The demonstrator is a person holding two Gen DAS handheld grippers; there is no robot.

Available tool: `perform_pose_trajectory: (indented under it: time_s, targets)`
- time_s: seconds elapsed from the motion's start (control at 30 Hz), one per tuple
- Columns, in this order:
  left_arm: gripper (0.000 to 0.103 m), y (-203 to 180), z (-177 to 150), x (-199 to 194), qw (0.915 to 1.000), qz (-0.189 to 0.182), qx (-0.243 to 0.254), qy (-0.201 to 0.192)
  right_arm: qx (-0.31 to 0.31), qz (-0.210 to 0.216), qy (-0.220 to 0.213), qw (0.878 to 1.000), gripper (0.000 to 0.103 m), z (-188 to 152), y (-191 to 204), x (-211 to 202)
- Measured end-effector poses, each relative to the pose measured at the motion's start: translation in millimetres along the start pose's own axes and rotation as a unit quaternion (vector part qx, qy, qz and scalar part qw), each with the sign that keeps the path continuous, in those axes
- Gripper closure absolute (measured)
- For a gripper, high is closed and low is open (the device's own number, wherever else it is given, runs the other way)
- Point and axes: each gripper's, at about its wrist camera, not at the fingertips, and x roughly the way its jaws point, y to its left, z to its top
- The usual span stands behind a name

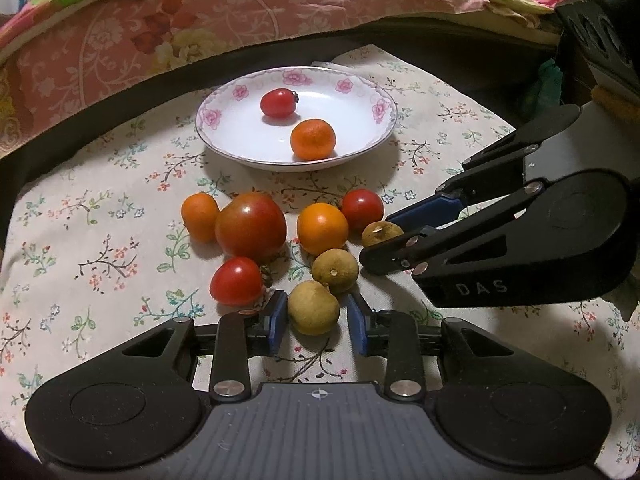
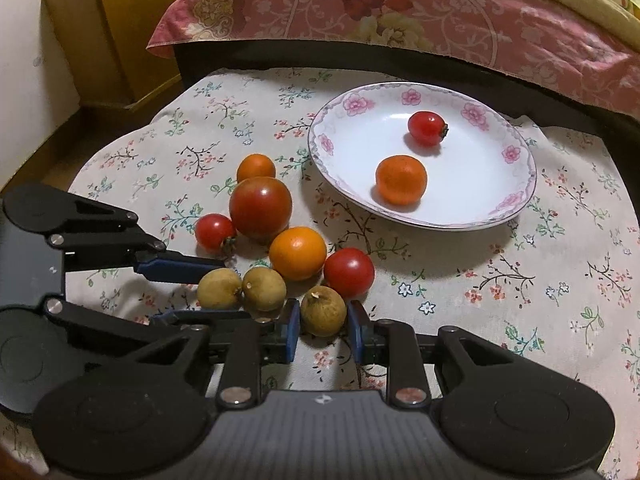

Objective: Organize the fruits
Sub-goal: 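Release the yellow fruit into the plate with the left tool while the right releases the brown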

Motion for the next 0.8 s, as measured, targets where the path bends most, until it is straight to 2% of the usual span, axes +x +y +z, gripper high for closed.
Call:
perform_pose_trajectory:
  time_s: [0.2,0.23,0.57,0.8]
  targets:
    - [0.063,0,0,0,1.0000,0.000,0.002,0.000,-0.005,-0.009,-0.002,1.000,0.078,-1,1,0]
    - [0.068,0,0,0,1.0000,0.000,0.000,0.000,-0.008,-0.011,0.000,1.000,0.078,-1,3,0]
    - [0.069,-6,3,-5,1.0000,0.003,0.008,-0.004,0.006,-0.007,-0.001,1.000,0.078,3,0,-8]
    - [0.069,-3,7,-12,0.9999,0.003,-0.004,-0.013,0.007,-0.003,-0.009,1.000,0.078,6,1,-16]
